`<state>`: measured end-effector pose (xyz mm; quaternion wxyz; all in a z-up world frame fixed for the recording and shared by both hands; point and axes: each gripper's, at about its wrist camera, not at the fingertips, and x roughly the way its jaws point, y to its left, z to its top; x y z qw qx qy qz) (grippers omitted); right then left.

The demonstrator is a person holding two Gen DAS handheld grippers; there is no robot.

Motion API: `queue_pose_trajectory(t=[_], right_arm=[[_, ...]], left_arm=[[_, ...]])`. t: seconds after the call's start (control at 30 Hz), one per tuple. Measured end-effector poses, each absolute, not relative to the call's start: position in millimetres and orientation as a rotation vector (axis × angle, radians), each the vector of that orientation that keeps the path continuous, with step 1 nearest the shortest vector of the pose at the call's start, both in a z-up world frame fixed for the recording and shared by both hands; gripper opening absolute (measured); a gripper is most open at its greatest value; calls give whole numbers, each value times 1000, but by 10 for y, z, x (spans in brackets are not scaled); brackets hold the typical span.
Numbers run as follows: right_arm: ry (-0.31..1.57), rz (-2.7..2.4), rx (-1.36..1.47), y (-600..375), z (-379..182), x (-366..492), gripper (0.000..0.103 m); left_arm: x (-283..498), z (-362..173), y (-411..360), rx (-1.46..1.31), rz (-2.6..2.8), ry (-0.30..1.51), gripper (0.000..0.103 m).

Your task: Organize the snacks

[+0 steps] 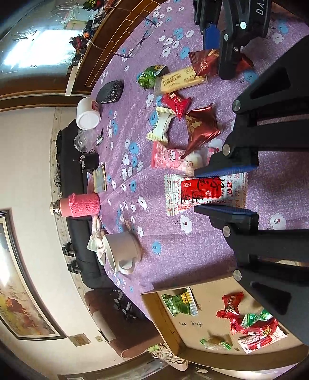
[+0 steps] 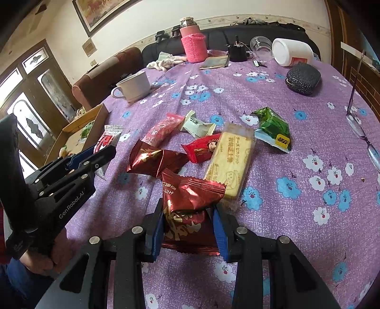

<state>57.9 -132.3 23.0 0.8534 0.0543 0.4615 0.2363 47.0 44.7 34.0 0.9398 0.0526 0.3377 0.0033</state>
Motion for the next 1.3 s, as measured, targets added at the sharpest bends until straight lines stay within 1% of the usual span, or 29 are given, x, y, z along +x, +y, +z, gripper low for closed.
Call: queue_pose_trajectory(t=[0.93,1.07,1.3], right_arm=[[969,474,175,-1428,231,599,40],[946,460,180,-1453,263,591,40],[922,413,196,-1539,268,626,40]], left_arm=[[433,365,420,130,28,657,22],[404,405,426,128,24,637,22],[384,507,491,62,-13,630,22]])
